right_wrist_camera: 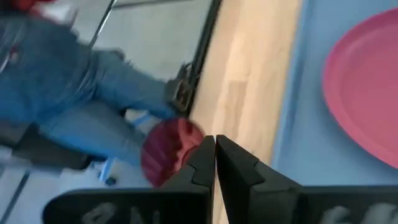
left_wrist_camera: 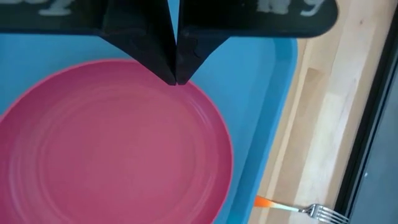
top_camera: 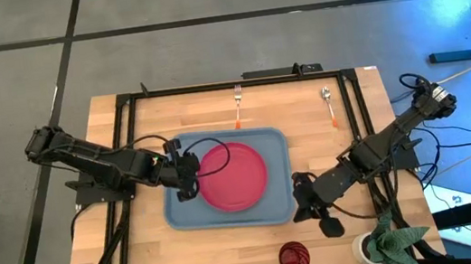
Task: Pick and place plate/cup/fork/spoon on tray
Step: Put the red glass on the blue serving tray to the top right of the red plate
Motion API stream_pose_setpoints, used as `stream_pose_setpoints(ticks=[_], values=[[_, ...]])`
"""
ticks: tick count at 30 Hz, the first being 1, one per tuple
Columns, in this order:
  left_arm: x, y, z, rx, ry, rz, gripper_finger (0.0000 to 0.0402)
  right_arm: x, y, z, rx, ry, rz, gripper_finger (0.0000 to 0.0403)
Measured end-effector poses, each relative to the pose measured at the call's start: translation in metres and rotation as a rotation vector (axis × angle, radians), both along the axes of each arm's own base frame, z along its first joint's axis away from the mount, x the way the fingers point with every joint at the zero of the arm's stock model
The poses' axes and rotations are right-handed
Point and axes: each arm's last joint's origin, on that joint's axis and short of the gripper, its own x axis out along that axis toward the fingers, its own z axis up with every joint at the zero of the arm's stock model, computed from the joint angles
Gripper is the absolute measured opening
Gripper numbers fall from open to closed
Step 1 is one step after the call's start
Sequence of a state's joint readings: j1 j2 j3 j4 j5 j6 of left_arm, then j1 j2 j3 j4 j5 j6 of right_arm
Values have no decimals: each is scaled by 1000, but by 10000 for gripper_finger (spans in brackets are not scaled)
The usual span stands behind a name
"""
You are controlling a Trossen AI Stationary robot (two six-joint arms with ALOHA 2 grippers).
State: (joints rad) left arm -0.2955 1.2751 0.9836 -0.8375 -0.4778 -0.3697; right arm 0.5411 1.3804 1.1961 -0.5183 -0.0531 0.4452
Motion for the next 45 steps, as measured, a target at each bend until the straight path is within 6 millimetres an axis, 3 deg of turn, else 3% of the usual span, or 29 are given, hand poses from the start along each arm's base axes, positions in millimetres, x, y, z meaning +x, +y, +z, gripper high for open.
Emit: stream_pose_setpoints(ticks=[6, 17, 33, 41, 45], values=[[0, -1, 0, 4, 2, -8, 0, 2, -5, -1, -12, 0, -208, 21], [0, -1, 0, 14, 9, -24, 0, 1, -6, -10, -102, 27, -158, 7], [0, -1, 0, 16, 10, -28, 0, 7, -5, -19, -49, 90, -240, 64], [0, -1, 0, 16, 9, -28, 0, 7, -3, -19, -17, 115, -179, 63], [0, -1, 0, 16, 10, -28, 0, 6, -2, -19, -42, 101, -138, 36]])
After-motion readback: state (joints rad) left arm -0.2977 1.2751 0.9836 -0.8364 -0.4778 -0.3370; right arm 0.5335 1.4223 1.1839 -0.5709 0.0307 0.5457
